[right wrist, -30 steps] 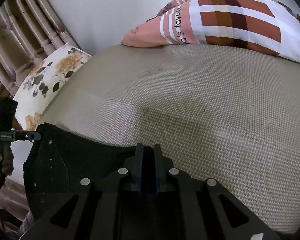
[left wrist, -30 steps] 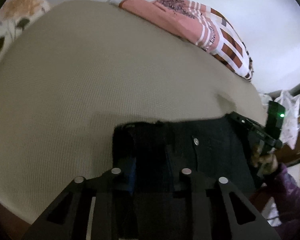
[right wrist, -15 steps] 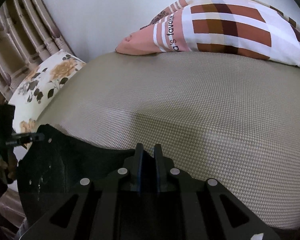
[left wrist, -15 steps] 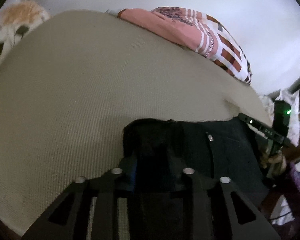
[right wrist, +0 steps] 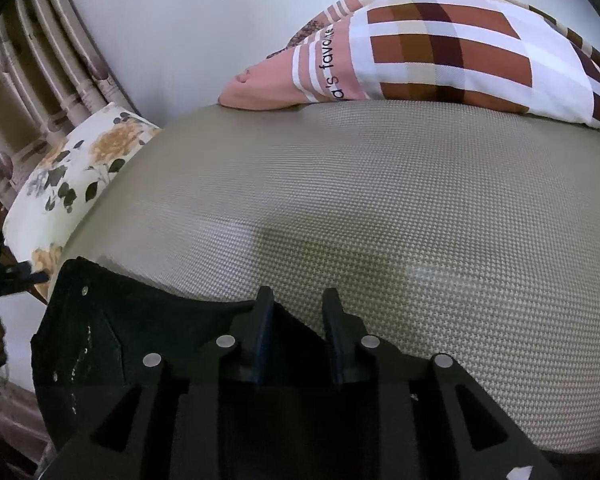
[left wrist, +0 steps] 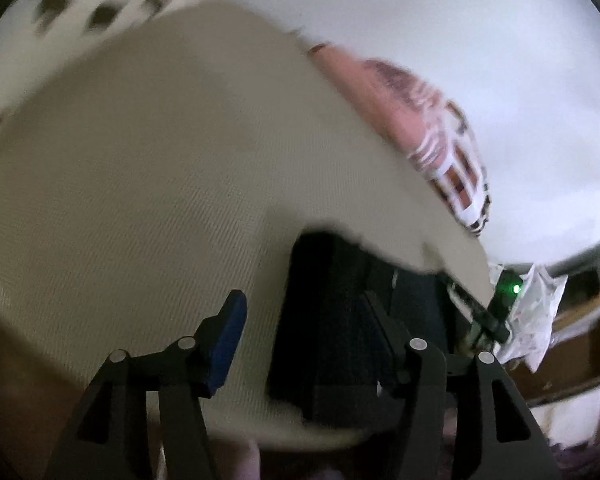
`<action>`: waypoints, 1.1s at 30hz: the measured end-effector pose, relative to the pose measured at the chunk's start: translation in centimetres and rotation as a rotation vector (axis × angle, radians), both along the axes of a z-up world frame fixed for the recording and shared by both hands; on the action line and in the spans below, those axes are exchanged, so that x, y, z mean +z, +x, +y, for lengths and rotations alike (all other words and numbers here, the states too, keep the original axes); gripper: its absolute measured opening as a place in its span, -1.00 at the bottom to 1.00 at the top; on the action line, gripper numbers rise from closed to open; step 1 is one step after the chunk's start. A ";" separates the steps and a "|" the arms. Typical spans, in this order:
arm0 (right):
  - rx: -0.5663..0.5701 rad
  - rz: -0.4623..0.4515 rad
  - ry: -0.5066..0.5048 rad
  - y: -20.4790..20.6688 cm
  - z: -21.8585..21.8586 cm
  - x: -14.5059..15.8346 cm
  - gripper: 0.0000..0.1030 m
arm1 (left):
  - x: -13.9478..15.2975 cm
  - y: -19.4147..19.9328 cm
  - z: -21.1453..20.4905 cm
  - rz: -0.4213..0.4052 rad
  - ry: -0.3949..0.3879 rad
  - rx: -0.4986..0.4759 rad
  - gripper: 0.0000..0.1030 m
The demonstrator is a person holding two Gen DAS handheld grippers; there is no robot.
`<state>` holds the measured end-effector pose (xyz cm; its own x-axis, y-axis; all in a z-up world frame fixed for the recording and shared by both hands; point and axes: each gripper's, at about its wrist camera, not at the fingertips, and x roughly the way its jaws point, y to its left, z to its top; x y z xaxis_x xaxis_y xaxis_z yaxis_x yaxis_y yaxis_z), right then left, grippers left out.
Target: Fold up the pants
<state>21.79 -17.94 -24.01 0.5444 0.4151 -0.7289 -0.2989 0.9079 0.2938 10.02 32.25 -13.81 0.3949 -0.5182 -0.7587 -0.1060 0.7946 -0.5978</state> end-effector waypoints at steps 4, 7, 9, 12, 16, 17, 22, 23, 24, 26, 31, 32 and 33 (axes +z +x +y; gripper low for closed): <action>0.001 0.001 0.007 0.0 -0.1 0.0 -0.57 | -3.0 -5.0 -2.7 0.198 -0.102 -0.093 0.14; 0.002 0.003 0.010 0.1 -0.1 -0.1 -0.57 | -4.4 -5.8 -4.5 0.228 -0.205 -0.096 0.14; 0.003 0.004 0.010 0.1 -0.1 -0.1 -0.57 | -4.5 -5.3 -5.2 0.191 -0.194 -0.060 0.13; 0.001 -0.001 0.004 0.1 0.0 -0.1 -0.56 | -3.3 -4.3 -6.3 0.151 -0.138 -0.050 -0.52; -0.003 -0.005 0.012 -0.2 0.0 0.0 -0.56 | 0.9 -3.6 -9.0 0.012 0.029 -0.111 -0.67; -0.006 -0.009 0.014 -0.3 -0.1 0.1 -0.56 | 2.3 -3.2 -9.6 -0.036 0.057 -0.126 -0.68; -0.065 -0.046 0.008 -0.8 -0.7 0.5 -0.59 | 7.9 -1.5 -12.6 -0.336 0.171 -0.188 -0.67; -0.073 -0.047 0.013 -0.7 -0.8 0.5 -0.60 | 7.1 -1.4 -12.5 -0.338 0.195 -0.189 -0.67; -0.078 -0.048 0.018 -0.7 -1.0 0.5 -0.60 | 4.8 -1.3 -11.6 -0.275 0.182 -0.175 -0.67; -0.079 -0.050 0.023 -0.6 -1.1 0.5 -0.60 | 0.5 -1.7 -9.7 -0.162 0.157 -0.149 -0.67; -0.028 -0.025 0.016 -0.1 -0.5 0.3 -0.60 | -2.1 -3.9 -7.8 -0.094 0.136 -0.136 -0.63; -0.028 -0.016 0.011 -0.1 -0.4 0.2 -0.60 | -2.1 -3.9 -8.0 -0.089 0.139 -0.138 -0.63; -0.037 -0.015 -0.004 -0.1 -0.4 0.3 -0.60 | -2.2 -3.9 -8.0 -0.083 0.136 -0.139 -0.63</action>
